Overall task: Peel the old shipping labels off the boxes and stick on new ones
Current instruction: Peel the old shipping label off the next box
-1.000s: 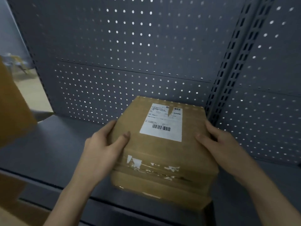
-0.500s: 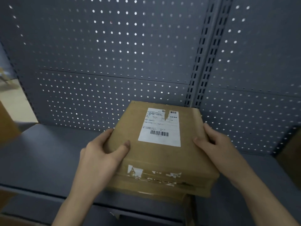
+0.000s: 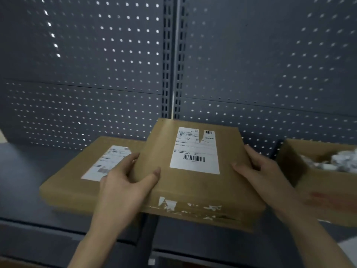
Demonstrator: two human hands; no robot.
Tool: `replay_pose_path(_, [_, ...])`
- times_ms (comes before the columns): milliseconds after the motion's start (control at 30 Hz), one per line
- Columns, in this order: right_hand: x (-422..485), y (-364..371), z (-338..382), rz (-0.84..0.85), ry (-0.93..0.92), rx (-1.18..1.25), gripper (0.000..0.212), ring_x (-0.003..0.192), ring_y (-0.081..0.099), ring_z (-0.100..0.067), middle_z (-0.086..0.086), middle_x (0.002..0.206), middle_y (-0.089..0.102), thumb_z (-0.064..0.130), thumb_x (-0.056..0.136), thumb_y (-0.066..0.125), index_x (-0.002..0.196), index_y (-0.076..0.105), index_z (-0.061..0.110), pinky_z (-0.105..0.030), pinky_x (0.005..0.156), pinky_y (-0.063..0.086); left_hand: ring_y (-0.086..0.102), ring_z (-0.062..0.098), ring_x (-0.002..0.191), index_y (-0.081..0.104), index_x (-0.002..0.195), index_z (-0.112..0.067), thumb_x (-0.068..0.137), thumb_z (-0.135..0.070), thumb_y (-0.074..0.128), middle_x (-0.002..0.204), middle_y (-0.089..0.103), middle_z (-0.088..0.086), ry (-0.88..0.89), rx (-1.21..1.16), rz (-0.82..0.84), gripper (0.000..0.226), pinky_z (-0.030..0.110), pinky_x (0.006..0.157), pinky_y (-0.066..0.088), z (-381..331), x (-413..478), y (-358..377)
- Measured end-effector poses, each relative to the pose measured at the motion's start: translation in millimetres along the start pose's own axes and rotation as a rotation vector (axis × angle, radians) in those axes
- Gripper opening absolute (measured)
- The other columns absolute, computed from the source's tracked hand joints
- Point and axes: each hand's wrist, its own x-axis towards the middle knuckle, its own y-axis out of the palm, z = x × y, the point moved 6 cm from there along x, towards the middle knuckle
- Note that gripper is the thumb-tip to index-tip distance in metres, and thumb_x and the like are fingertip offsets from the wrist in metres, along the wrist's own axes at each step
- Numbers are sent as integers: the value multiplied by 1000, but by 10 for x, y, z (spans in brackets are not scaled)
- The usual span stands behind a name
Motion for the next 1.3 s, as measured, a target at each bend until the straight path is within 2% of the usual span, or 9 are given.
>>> replay_pose_path(167, [-62,-377,-249,-6,71,-73,48,84,62,13,33,102,63,26,96,54,132,39,53,-12,66,46,56,1,100,57,102,-46,75,-47,75,88,54,-35,-24,40,67,32,18,75,42,-102,-196,449])
replay_pose_path(367, [-89,-478,-520,-8,156,-157,50,84,61,9,33,101,58,24,96,51,127,33,59,-15,67,44,48,-14,71,53,127,-28,79,-43,73,86,53,-27,-109,127,137,54,2,56,37,0,-285,779])
replay_pose_path(500, [-67,-370,-765,-6,230,-207,65,105,55,0,21,127,52,25,95,51,147,22,48,-20,79,45,45,-11,76,49,129,-25,78,-46,73,97,56,-17,-182,203,239,60,4,57,36,182,-286,884])
replay_pose_path(700, [-47,-324,-932,-31,246,-203,65,115,52,-5,20,132,50,24,96,49,149,19,49,-30,99,44,50,-5,84,49,120,-29,74,-50,75,103,57,-14,-198,248,290,57,8,58,37,294,-214,928])
replay_pose_path(867, [46,-335,-898,4,263,-313,65,85,47,8,20,109,50,27,97,49,151,16,42,-10,71,37,50,1,83,45,119,-26,80,-54,67,103,54,-10,-170,378,324,53,16,65,39,186,-91,1000])
replay_pose_path(933, [112,-340,-832,-2,244,-441,63,86,47,3,12,108,50,28,97,51,151,21,38,-12,73,38,56,16,99,47,124,-22,81,-57,64,114,56,-3,-105,444,286,58,27,78,43,87,-18,1053])
replay_pose_path(1067, [296,-291,-633,-54,49,-580,50,123,45,-14,8,127,47,29,93,55,141,41,35,-29,99,38,56,23,115,46,135,-21,86,-57,58,128,53,-1,55,543,289,62,26,79,39,-141,120,1255])
replay_pose_path(1200, [563,-207,-511,-95,-95,-672,28,107,49,-7,8,120,51,24,96,55,123,61,27,-20,89,38,54,23,115,53,129,-19,89,-47,59,127,55,1,141,558,368,50,28,79,43,-200,346,1565])
replay_pose_path(1300, [812,-141,-556,-68,-119,-782,17,91,55,-10,3,104,58,19,98,51,104,67,17,-22,77,45,49,29,121,58,122,-17,87,-43,58,123,57,5,174,548,443,43,43,97,47,-152,538,1824])
